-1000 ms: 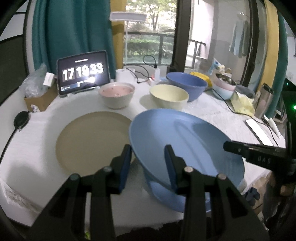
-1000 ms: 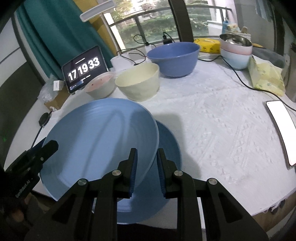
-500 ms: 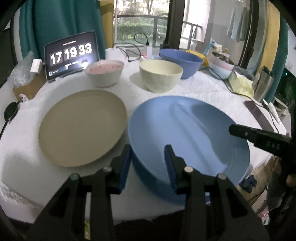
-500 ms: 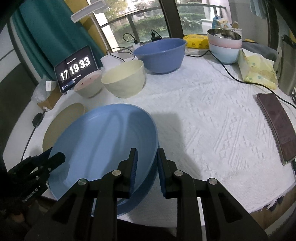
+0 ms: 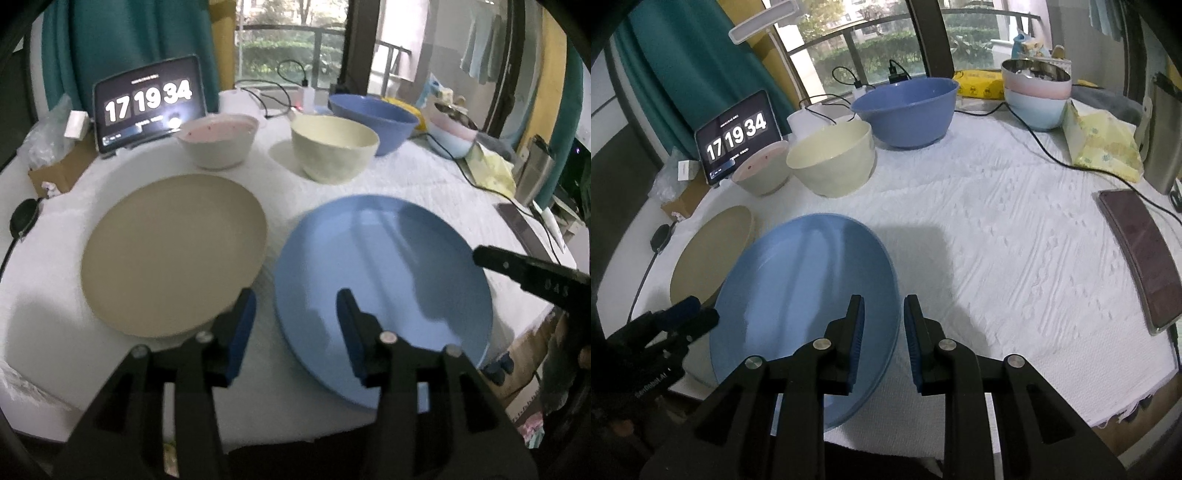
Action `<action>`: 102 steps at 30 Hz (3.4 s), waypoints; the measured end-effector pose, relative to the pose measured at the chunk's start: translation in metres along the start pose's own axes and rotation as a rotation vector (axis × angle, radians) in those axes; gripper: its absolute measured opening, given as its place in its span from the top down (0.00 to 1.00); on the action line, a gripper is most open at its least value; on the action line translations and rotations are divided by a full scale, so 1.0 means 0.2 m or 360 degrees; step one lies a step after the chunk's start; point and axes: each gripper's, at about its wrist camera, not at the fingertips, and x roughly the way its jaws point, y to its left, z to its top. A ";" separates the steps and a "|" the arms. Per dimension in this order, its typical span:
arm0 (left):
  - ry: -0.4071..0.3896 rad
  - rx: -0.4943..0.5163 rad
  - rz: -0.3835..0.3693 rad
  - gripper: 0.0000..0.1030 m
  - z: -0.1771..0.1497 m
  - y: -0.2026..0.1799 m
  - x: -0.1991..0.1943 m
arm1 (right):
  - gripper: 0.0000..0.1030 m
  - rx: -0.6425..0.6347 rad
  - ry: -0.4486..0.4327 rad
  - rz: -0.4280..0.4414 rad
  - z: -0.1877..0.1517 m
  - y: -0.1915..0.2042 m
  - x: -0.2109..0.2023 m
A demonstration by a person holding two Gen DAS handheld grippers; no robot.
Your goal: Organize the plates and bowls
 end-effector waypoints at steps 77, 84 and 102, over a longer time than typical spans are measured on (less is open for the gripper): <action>-0.0082 -0.0477 0.0330 0.38 0.15 1.05 0.17 | 0.70 -0.0510 0.0221 -0.0054 0.32 0.86 0.62; -0.0014 -0.0435 0.0327 0.38 0.14 1.03 0.24 | 0.70 -0.0509 0.0270 -0.0072 0.32 0.87 0.69; 0.0022 -0.0316 0.0301 0.73 0.14 0.97 0.32 | 0.81 -0.0533 0.0315 0.0038 0.31 0.93 0.79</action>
